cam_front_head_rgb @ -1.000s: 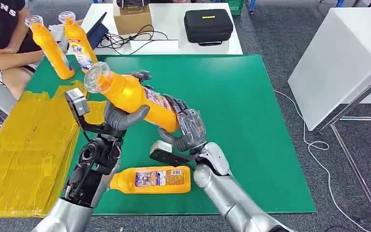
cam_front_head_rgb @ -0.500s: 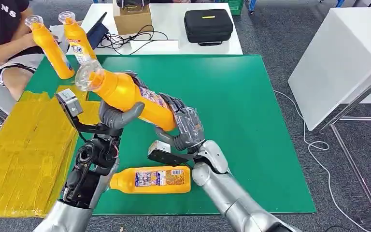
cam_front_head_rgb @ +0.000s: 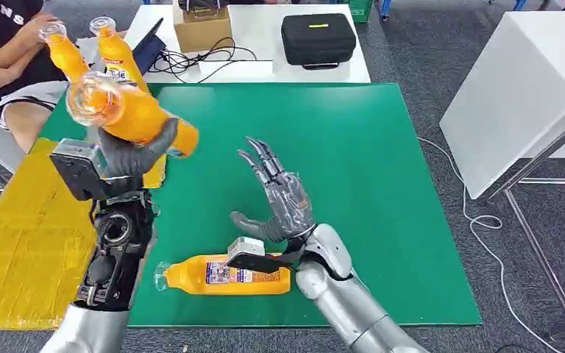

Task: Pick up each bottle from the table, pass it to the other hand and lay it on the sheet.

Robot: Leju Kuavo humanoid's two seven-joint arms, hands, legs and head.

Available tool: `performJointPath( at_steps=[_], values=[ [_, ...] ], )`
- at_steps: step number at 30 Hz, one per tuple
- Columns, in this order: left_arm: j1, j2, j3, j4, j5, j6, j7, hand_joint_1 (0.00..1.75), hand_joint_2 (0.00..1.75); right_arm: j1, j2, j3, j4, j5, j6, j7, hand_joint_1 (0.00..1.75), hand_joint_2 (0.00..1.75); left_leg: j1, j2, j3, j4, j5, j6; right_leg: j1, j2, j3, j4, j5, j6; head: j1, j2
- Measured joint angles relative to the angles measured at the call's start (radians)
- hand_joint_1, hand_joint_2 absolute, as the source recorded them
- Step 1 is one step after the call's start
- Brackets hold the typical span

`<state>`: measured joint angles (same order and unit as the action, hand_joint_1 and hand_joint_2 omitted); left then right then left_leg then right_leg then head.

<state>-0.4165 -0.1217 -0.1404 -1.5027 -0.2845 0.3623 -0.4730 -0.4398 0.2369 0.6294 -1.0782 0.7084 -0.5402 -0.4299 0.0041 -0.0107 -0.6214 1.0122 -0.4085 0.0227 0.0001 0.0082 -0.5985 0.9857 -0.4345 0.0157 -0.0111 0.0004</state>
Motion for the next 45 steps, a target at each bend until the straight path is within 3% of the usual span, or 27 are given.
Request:
performJointPath(
  at_steps=[5,16,23,28,35,45],
  values=[
    [-0.017,0.035,0.018,-0.027,-0.323,0.182,0.043,1.75,1.75,0.067,-0.057,0.000,-0.192,-0.037,0.011,0.014,0.00,1.75,0.000,0.001,0.000,0.000,0.000,0.000,-0.001,0.000,0.000,0.000,0.000,0.000,0.000,0.000],
    [-0.034,0.074,0.033,-0.027,-0.386,0.192,0.071,1.75,1.75,0.113,-0.113,0.000,-0.341,-0.055,0.021,0.017,0.00,1.75,0.000,0.001,0.000,0.000,0.000,0.000,-0.001,0.000,0.000,0.000,0.000,0.000,0.000,0.000],
    [-0.136,0.168,0.017,0.085,-0.900,0.033,0.248,1.75,1.75,0.131,-0.142,-0.020,-0.415,-0.125,0.072,0.023,0.00,1.75,0.000,0.002,0.001,0.000,0.000,0.000,-0.001,0.002,-0.001,0.000,0.000,0.000,0.000,0.000],
    [-0.267,0.245,-0.022,0.263,-1.127,-0.118,0.282,1.75,1.75,0.137,-0.156,-0.043,-0.444,-0.119,0.105,0.030,0.00,1.75,0.000,0.003,0.001,0.000,0.001,0.000,0.000,0.002,0.000,0.000,0.000,0.000,0.000,0.000],
    [-0.447,0.354,-0.075,0.628,-1.195,-0.285,0.232,1.75,1.75,0.143,-0.164,-0.070,-0.473,-0.174,0.207,0.038,0.00,1.75,0.000,0.006,0.001,0.000,0.001,0.000,0.000,0.004,-0.001,0.001,0.001,0.000,0.000,0.000],
    [-0.555,0.404,-0.108,0.922,-1.162,-0.387,0.213,1.75,1.75,0.154,-0.150,-0.119,-0.537,-0.271,0.254,0.006,0.00,1.75,0.000,0.005,0.001,0.000,0.001,0.000,-0.001,0.004,0.000,0.001,0.000,0.000,0.000,0.000]
  ],
)
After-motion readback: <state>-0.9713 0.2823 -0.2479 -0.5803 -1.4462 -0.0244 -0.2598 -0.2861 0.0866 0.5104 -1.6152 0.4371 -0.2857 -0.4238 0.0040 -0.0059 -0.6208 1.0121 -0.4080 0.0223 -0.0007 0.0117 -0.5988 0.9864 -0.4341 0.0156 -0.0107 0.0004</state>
